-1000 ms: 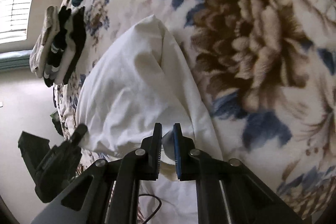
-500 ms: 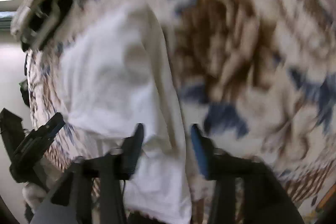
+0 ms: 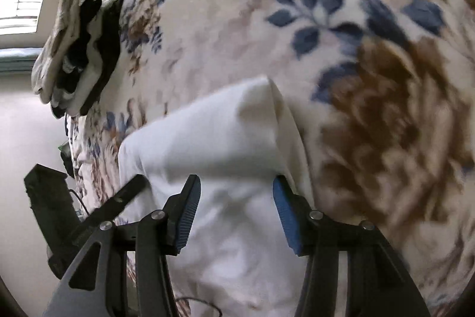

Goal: Fold small clothes

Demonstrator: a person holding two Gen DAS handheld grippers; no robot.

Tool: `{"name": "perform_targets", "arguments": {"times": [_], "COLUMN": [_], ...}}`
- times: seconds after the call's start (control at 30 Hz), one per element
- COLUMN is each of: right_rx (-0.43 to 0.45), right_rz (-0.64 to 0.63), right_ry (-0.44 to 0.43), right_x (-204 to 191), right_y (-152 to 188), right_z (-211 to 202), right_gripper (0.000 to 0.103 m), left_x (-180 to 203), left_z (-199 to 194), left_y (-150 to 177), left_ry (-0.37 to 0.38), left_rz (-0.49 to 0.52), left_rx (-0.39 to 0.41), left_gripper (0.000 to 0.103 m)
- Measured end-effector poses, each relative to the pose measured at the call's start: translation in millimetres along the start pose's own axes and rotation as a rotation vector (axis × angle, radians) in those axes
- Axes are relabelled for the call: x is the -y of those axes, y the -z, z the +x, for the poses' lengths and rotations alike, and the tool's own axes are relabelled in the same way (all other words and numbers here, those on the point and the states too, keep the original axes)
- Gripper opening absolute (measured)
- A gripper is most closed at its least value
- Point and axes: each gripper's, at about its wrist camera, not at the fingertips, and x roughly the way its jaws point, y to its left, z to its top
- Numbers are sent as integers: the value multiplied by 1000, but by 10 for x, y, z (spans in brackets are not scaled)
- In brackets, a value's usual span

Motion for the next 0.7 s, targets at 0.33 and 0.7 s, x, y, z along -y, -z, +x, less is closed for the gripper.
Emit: {"name": "perform_targets", "arguments": {"times": [0.33, 0.7], "right_rx": [-61, -160], "right_rz": [143, 325], "right_ry": [76, 2], "right_x": [342, 1117], "right_y": [1757, 2763], "right_z": [-779, -31], "right_gripper": [57, 57], "left_x": [-190, -530], "left_z": [-791, -173], "left_y": [1265, 2459], "left_ry": [-30, 12], "left_rz": [-38, -99], "left_rx": [-167, -363], "left_gripper": [72, 38]}}
